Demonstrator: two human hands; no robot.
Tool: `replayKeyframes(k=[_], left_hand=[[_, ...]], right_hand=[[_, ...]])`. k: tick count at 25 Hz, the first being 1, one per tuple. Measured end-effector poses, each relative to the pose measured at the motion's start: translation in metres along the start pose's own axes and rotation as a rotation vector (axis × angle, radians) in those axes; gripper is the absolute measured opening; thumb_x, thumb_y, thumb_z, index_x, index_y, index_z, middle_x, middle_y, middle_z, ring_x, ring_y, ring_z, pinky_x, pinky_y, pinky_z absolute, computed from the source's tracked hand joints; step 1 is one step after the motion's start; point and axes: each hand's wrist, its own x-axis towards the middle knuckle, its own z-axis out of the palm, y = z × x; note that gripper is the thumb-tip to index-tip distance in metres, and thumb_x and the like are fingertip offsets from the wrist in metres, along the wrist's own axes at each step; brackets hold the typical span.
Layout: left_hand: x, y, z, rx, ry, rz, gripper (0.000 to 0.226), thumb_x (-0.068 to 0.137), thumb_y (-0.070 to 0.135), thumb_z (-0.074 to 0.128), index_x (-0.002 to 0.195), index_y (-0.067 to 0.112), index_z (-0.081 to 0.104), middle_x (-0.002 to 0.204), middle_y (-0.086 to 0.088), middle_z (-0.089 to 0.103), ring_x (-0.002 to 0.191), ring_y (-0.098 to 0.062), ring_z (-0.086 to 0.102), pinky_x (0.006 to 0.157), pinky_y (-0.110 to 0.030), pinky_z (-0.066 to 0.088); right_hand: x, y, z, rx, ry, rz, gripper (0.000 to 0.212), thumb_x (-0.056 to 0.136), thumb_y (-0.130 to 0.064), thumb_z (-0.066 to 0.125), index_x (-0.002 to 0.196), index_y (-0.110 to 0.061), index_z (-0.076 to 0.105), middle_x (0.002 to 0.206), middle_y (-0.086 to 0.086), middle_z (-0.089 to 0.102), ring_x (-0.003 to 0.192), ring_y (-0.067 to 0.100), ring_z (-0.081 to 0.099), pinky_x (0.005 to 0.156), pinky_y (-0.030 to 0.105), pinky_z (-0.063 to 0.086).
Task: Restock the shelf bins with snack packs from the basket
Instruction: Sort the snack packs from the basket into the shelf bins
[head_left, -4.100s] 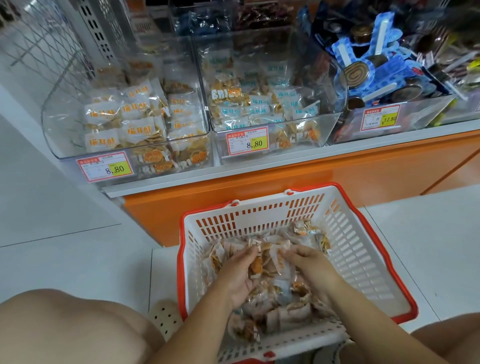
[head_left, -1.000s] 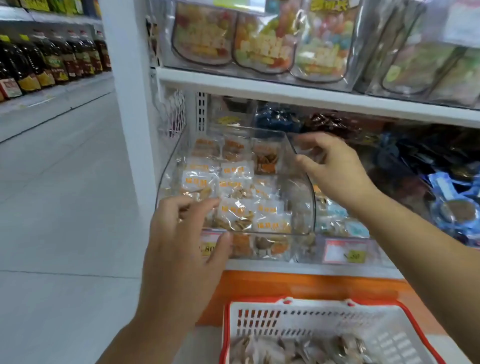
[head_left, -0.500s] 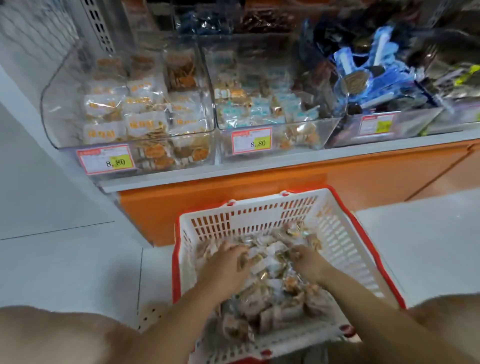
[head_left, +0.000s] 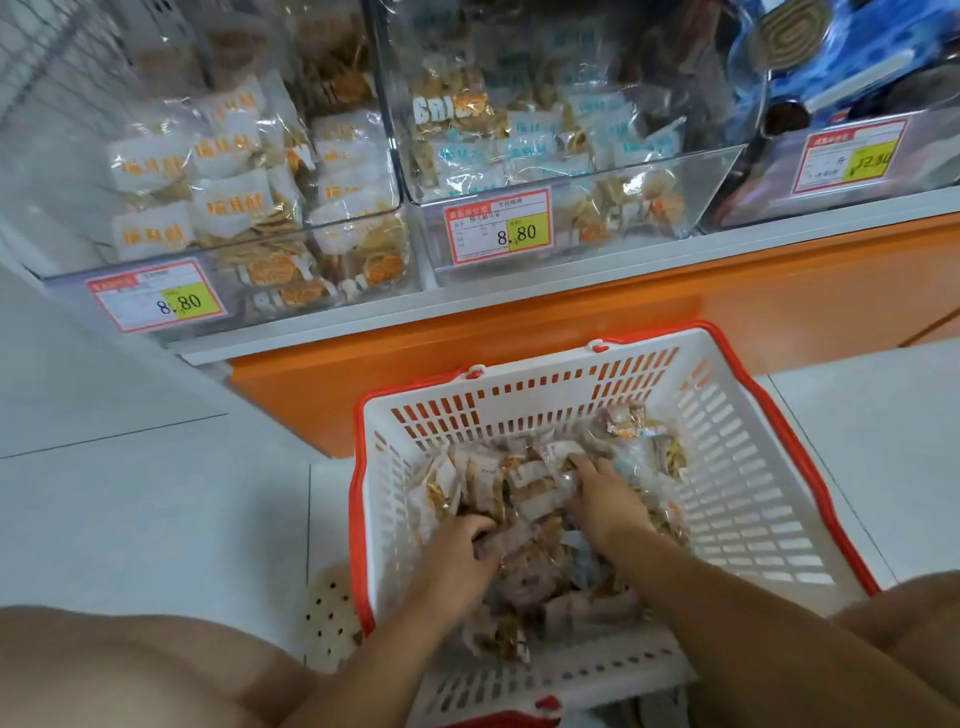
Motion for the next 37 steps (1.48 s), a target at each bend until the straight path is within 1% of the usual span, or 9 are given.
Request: replayKeyframes(k=[4,8,10,14,17,20,23,28,37], left_hand=[[0.008,0.008,0.002,-0.081,0.053,-0.030,0.038,0.096,0.029,0.058,0.134,0.027,0.053,0.133,0.011,0.053,0.105,-0.002,0.051,0.090,-0.018,0.041],[0.008,0.019,0.010,-0.097,0.043,-0.046,0.037,0.098,0.029,0.055,0.135,0.026,0.053,0.137,0.009,0.052,0.111,-0.004,0.052,0.093,-0.019,0.040],[0.007,0.022,0.013,-0.135,0.017,-0.047,0.038,0.097,0.032,0.056,0.135,0.026,0.053,0.136,0.009,0.053,0.111,-0.004,0.051,0.096,-0.023,0.044],[0.000,0.023,0.007,-0.219,0.053,-0.048,0.039,0.096,0.031,0.058,0.134,0.024,0.053,0.128,0.013,0.054,0.111,-0.002,0.049,0.092,-0.019,0.039],[0.010,0.024,-0.006,-0.316,0.091,-0.120,0.044,0.096,0.037,0.057,0.138,0.027,0.047,0.136,0.012,0.054,0.118,-0.009,0.052,0.097,-0.024,0.041],[0.017,0.032,-0.018,-0.752,0.053,-0.225,0.051,0.091,0.046,0.062,0.137,0.030,0.046,0.129,0.009,0.060,0.115,-0.015,0.059,0.096,-0.036,0.051],[0.017,0.040,-0.025,-1.068,-0.078,-0.212,0.031,0.091,0.033,0.066,0.119,0.023,0.060,0.107,0.000,0.073,0.099,-0.020,0.069,0.082,-0.036,0.056],[0.015,0.043,-0.025,-1.148,-0.032,-0.170,0.027,0.089,0.004,0.065,0.115,0.008,0.066,0.102,-0.012,0.075,0.095,-0.026,0.072,0.078,-0.034,0.059],[0.002,0.052,-0.032,-1.095,0.046,-0.092,0.021,0.089,0.003,0.065,0.107,0.014,0.069,0.102,-0.010,0.075,0.093,-0.024,0.073,0.074,-0.033,0.058]], right_hand=[[-0.003,0.005,-0.001,0.155,0.132,-0.012,0.042,0.098,-0.035,0.047,0.139,-0.027,0.046,0.137,0.005,0.048,0.117,0.026,0.052,0.093,0.035,0.049],[-0.001,0.005,0.001,0.263,0.003,0.006,0.078,0.090,-0.053,0.055,0.153,-0.028,0.017,0.159,0.001,0.017,0.142,0.027,0.027,0.113,0.045,0.034],[0.005,-0.009,0.001,0.185,-0.070,0.075,0.077,0.093,-0.048,0.053,0.154,-0.032,0.009,0.161,0.001,0.012,0.145,0.032,0.021,0.114,0.049,0.032],[0.005,-0.027,-0.008,0.135,0.042,0.113,0.041,0.099,-0.019,0.040,0.139,-0.027,0.041,0.135,0.010,0.051,0.116,0.031,0.054,0.089,0.044,0.053],[-0.014,-0.022,-0.026,0.422,0.086,0.007,0.026,0.101,-0.029,0.042,0.119,-0.024,0.060,0.091,0.004,0.068,0.070,0.019,0.061,0.060,0.031,0.052],[-0.032,-0.028,-0.051,1.086,-0.007,0.055,0.028,0.098,-0.022,0.048,0.088,-0.005,0.068,0.082,0.017,0.071,0.068,0.021,0.062,0.067,0.039,0.055],[-0.047,-0.033,-0.069,1.415,-0.164,-0.005,0.032,0.098,-0.011,0.047,0.071,-0.006,0.063,0.066,0.010,0.064,0.052,0.013,0.057,0.051,0.025,0.049],[-0.057,-0.026,-0.080,1.404,-0.094,-0.068,0.026,0.099,-0.013,0.050,0.081,-0.005,0.069,0.073,0.015,0.069,0.059,0.019,0.064,0.054,0.028,0.054],[-0.066,-0.029,-0.085,1.398,-0.012,-0.067,0.021,0.099,-0.019,0.052,0.096,-0.004,0.066,0.081,0.021,0.072,0.067,0.026,0.070,0.067,0.035,0.060]])
